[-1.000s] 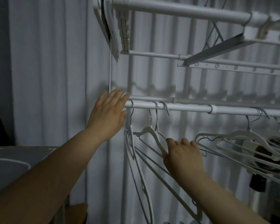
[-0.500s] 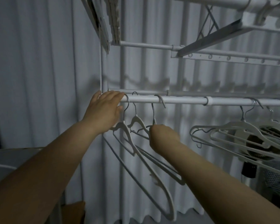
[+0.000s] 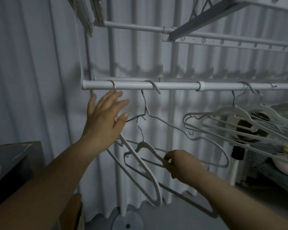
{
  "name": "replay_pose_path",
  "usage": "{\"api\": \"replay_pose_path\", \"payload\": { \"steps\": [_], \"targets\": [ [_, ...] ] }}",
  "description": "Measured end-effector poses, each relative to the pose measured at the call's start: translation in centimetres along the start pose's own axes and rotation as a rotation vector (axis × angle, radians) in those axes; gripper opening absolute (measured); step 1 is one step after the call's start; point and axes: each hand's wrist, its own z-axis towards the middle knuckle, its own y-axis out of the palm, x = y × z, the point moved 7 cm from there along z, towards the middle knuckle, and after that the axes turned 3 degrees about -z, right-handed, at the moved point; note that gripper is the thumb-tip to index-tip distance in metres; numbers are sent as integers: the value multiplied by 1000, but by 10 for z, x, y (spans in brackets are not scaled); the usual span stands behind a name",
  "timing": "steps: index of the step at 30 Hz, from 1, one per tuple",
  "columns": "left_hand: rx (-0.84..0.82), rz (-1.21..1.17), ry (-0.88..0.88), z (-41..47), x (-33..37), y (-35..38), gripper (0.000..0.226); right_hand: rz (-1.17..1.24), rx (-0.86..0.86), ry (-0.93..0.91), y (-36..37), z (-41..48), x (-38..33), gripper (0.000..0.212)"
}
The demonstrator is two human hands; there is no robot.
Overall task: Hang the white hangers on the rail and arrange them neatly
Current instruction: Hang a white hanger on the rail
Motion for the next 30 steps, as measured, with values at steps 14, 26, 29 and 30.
{"api": "replay_pose_path", "payload": {
  "steps": [14, 26, 29, 30],
  "targets": [
    [-669, -190, -259, -87, 167, 51, 77, 519, -199, -170, -43, -176, 141, 22],
    [-874, -485, -476, -143, 235, 23, 22, 626, -275, -276, -62, -224, 156, 17],
    [-859, -370, -540, -153, 218, -7, 27, 617, -97, -227, -71, -199, 140, 9],
    [-849, -311, -562, -157, 209, -16, 31, 616, -34, -202, -73, -187, 133, 11]
  ]
}}
